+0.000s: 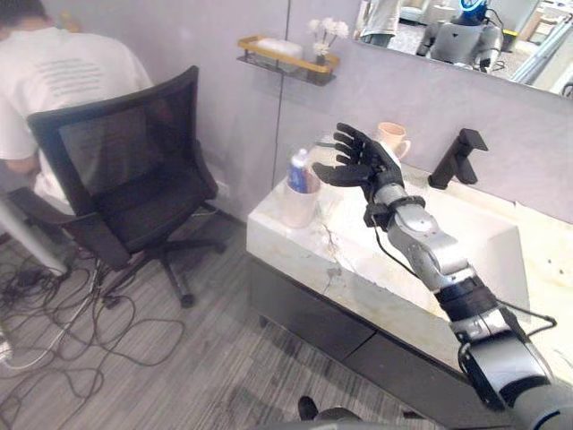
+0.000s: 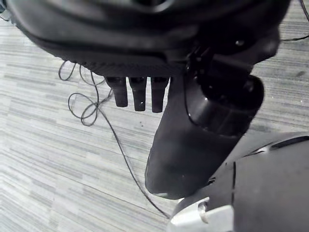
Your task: Organize the bathroom.
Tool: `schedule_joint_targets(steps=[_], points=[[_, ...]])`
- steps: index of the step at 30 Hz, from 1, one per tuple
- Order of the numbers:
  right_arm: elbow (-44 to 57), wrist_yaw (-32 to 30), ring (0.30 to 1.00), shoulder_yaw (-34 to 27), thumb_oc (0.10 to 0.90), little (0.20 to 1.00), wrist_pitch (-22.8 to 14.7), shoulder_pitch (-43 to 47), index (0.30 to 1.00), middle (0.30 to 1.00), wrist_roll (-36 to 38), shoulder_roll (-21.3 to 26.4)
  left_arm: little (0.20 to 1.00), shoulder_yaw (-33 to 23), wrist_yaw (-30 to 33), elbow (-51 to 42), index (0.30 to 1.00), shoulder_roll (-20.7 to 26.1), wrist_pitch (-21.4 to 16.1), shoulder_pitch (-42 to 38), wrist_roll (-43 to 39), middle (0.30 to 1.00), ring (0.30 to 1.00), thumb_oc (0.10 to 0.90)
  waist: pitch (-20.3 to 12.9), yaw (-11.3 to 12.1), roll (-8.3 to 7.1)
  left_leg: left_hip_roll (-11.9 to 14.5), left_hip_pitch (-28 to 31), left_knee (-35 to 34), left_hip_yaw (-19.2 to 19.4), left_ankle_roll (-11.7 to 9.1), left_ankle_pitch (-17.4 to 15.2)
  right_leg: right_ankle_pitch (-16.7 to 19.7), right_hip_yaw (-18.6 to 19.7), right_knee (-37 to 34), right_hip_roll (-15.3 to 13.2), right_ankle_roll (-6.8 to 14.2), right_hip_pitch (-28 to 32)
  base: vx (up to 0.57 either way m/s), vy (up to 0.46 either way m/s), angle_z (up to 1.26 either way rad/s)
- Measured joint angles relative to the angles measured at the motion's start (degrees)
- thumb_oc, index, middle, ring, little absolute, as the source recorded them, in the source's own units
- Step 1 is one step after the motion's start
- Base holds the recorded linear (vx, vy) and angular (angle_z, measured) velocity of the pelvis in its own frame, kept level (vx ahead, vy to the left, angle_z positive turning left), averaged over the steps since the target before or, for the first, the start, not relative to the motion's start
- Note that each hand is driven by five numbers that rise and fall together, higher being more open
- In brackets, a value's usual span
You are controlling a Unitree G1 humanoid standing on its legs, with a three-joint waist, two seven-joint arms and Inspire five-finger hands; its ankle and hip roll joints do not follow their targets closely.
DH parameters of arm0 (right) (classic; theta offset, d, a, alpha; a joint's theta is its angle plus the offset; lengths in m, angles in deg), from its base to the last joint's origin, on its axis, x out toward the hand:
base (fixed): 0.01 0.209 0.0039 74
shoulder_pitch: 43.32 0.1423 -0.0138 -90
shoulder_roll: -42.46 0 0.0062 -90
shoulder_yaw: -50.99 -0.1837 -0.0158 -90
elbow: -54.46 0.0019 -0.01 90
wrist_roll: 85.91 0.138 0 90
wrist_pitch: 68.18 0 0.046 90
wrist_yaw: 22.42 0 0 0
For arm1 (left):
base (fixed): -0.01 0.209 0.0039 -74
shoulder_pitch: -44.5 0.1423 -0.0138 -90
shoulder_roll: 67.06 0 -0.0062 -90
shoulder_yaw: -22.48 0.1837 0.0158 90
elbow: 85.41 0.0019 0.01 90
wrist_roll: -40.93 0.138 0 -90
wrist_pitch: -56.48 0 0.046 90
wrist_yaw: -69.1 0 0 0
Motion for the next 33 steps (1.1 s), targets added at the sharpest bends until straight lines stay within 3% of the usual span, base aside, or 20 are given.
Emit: schedule_joint_targets(steps=[2, 5, 6, 10, 21, 26, 30, 31, 33], points=[[-2.6, -0.3, 0.9, 0.5, 0.8, 0.9, 0.1, -0.5, 0.9, 0.9, -3.4, 0.3, 0.9, 0.6, 0.2, 0.2, 0.9, 0.0, 0.2, -0.2, -0.1, 0.9, 0.9, 0.8, 0.0, -1.9, 0.0, -0.2, 0.0, 0.0, 0.6, 0.2, -0.2, 0.0, 0.7, -0.1, -0.1, 0.1, -0.3, 0.02, -0.008, -0.19], [-5.0, -1.2, 0.9, 0.3, 0.8, 0.9, 0.1, -0.4, 0.9, 0.9, -3.8, 3.5, 0.9, 0.7, 0.5, 0.2, 0.9, 0.0, 0.3, -0.6, -0.1, 0.9, 0.9, 0.8, 0.0, -2.1, -0.02, -0.1, 0.1, 0.0, 0.6, 0.2, -0.2, 0.1, 0.9, -0.1, -0.1, 0.2, -0.2, 0.06, -0.04, -0.03], [-5.2, -1.6, 0.9, 0.0, 0.8, 0.9, 0.1, -0.4, 0.9, 0.9, -3.7, 8.1, 0.9, 0.4, 0.5, 0.2, 0.9, 0.0, 0.2, -0.6, -0.1, 0.9, 0.9, 0.8, 0.0, -2.0, 0.01, -0.1, 0.1, -0.2, 0.5, 0.3, -0.2, 0.1, 0.9, -0.3, -0.1, 0.2, -0.2, 0.06, -0.039, 0.04], [-5.7, -3.7, 0.9, -3.3, 0.8, 0.9, -0.1, 1.8, 0.9, 0.9, -2.6, 12.9, 0.9, 0.2, 0.5, 0.4, 0.9, 0.0, -0.1, -0.4, 0.0, 0.9, 0.9, 0.8, 0.0, -2.3, -0.02, 0.3, 0.7, -0.9, 0.5, 0.2, 0.0, 0.2, 0.8, -0.3, 0.4, 0.4, -0.1, 0.05, -0.042, -0.01], [-15.1, -14.3, 0.9, -12.9, 0.8, 0.9, -4.2, 10.0, 0.9, 0.9, 15.6, 36.8, 0.9, 0.1, 0.2, 1.7, 0.9, 0.0, -2.7, 0.6, 0.0, 0.9, 0.9, 0.8, 0.1, -3.3, -0.3, 0.8, 3.0, -3.0, 2.2, -0.3, 0.2, 0.2, 1.4, -0.5, 1.3, 0.4, 0.6, 0.05, -0.015, -0.07], [-25.6, -21.2, 0.9, -26.0, 0.8, 0.9, -5.4, 7.5, 0.9, 0.9, 16.6, 43.6, 0.9, -0.1, -0.4, 2.7, 0.9, 0.1, -4.2, 1.7, -0.8, 0.9, 0.9, 0.8, 0.0, -4.6, -0.54, 0.5, 4.3, -4.8, 3.5, -0.2, 0.3, 0.2, 2.7, -0.6, 1.2, 0.4, 0.5, 0.04, 0.05, -0.15], [-34.6, -23.8, 0.9, -40.8, 0.8, 0.9, -6.4, -6.3, 0.9, 0.9, 19.0, 46.9, 0.9, -2.0, -0.6, 3.6, 0.9, 0.6, -5.5, 3.1, -3.0, 0.9, 0.9, 0.8, -0.7, -7.3, -0.35, 0.4, 5.0, -5.1, 4.4, -0.2, -0.2, -0.3, 3.2, -1.4, 1.3, 0.9, 0.7, 0.01, 0.021, -0.12], [-37.1, -23.7, 0.9, -47.6, 0.8, 0.9, -6.4, -13.9, 0.9, 0.9, 22.0, 46.9, 0.9, -2.6, -0.6, 3.9, 0.9, 0.5, -5.8, 3.4, -3.4, 0.9, 0.9, 0.8, -0.8, -7.9, -0.19, 0.4, 5.2, -5.7, 4.9, -0.2, -0.2, -0.1, 3.3, -1.4, 1.4, 1.0, 0.6, -0.03, -0.004, -0.12], [-41.4, -24.6, 0.9, -54.4, 0.8, 0.9, -6.1, -22.2, 0.9, 0.9, 27.1, 46.1, 0.9, -2.7, -0.6, 3.9, 0.9, 0.4, -6.7, 4.5, -5.2, 0.9, 0.9, 0.8, -1.1, -9.5, 0.51, 0.8, 5.8, -5.9, 5.9, -0.5, -0.6, 0.2, 4.4, -1.3, 1.9, 1.4, 0.4, -0.05, -0.016, -0.26]])
